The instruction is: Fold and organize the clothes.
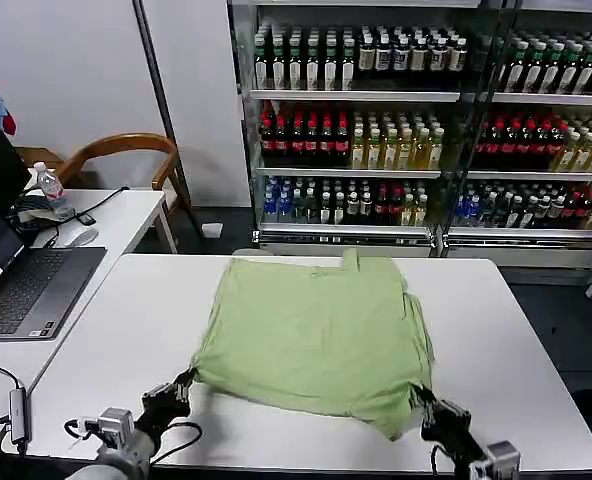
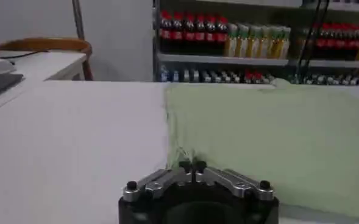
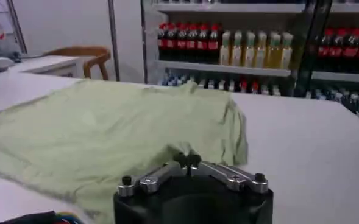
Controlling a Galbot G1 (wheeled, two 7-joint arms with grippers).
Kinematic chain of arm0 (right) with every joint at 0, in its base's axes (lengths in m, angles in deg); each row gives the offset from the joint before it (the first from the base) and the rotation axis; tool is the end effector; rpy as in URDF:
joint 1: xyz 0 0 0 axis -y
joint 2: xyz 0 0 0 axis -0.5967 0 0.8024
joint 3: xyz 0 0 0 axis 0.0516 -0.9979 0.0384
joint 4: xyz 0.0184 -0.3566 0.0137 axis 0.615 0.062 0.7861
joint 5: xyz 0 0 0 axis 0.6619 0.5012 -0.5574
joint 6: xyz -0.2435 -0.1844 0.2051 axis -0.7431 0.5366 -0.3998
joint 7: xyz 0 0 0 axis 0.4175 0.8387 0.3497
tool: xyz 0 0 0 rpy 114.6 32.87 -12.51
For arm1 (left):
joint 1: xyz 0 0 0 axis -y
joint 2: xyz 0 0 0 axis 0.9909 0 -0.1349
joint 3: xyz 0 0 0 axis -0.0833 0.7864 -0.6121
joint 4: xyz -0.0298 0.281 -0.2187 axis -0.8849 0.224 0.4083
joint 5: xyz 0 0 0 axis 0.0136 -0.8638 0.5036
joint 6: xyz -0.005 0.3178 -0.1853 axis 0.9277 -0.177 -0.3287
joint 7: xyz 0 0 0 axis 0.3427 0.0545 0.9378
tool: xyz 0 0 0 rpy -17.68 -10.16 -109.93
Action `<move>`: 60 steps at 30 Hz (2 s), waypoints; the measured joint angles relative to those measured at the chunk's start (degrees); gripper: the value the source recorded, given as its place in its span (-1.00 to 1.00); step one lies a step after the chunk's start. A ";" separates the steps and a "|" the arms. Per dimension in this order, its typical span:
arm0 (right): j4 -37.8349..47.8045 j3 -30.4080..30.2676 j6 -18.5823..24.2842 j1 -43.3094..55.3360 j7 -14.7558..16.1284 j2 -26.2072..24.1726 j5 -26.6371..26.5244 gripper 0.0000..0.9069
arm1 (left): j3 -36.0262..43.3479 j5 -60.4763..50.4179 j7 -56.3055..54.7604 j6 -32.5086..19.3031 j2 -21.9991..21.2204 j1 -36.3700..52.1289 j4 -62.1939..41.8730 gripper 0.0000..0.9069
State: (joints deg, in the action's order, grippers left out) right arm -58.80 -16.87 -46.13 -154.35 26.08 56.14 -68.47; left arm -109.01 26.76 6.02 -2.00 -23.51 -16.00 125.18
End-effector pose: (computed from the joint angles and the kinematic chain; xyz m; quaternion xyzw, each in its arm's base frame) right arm 0.2104 -0.0806 -0.2868 0.1068 -0.9818 0.0222 0.1557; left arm 0.2302 0.0802 -0.2934 -0.0834 -0.9718 0.0299 0.2187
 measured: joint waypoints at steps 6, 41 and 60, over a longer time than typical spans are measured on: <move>3.94 -1.58 -0.46 6.41 -0.23 0.03 -0.22 -1.00 | 1.21 2.99 0.27 -0.02 0.22 4.75 -2.90 -0.89; 21.15 -8.97 0.17 24.95 0.27 3.73 4.03 -1.00 | 8.27 5.84 2.55 -2.33 1.01 20.74 -19.12 -0.89; 24.49 -8.49 0.54 27.68 -2.06 4.88 2.70 1.00 | 8.65 4.20 4.00 -4.15 2.02 22.47 -20.83 1.00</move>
State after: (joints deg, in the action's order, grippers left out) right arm -34.32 -25.35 -45.59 -126.67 24.02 61.02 -65.77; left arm -100.36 30.96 10.02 -6.14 -21.49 6.47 104.35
